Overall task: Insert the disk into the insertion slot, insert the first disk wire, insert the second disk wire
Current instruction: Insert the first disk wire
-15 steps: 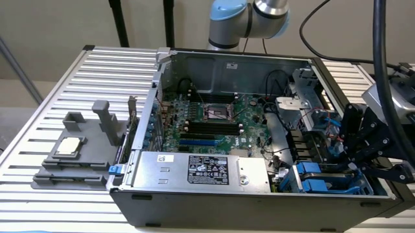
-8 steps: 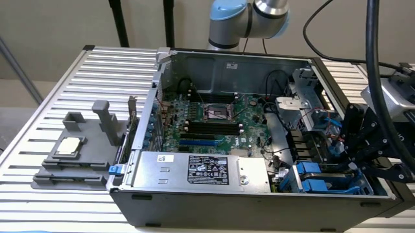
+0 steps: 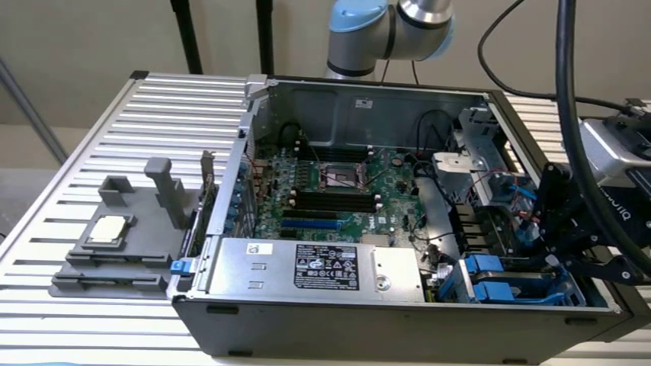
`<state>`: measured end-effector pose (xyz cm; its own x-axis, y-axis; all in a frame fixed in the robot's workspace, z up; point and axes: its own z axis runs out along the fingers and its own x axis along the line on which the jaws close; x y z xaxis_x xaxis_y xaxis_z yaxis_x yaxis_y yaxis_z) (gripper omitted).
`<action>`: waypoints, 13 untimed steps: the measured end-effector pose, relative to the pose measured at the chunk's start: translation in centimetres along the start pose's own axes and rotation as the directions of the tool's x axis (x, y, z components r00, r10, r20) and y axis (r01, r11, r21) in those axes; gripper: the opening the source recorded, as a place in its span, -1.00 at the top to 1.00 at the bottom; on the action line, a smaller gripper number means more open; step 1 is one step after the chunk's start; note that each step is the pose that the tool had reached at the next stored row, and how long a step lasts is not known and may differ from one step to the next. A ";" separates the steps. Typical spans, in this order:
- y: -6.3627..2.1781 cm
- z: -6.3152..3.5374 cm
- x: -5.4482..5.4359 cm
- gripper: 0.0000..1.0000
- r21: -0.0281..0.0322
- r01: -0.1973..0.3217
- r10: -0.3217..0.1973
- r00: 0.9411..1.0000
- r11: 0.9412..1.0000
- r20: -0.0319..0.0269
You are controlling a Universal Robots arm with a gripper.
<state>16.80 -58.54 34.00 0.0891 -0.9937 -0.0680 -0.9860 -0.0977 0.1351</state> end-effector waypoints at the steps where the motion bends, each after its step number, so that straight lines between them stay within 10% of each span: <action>1: -0.01 0.02 -0.1 0.66 -0.001 -0.001 0.001 1.000 1.000 -0.004; 13: -0.05 0.11 -0.4 0.66 -0.004 -0.046 0.046 0.999 0.999 -0.021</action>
<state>16.80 -58.09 33.91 0.0469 -0.9980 -0.0414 -0.9884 -0.0524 0.1422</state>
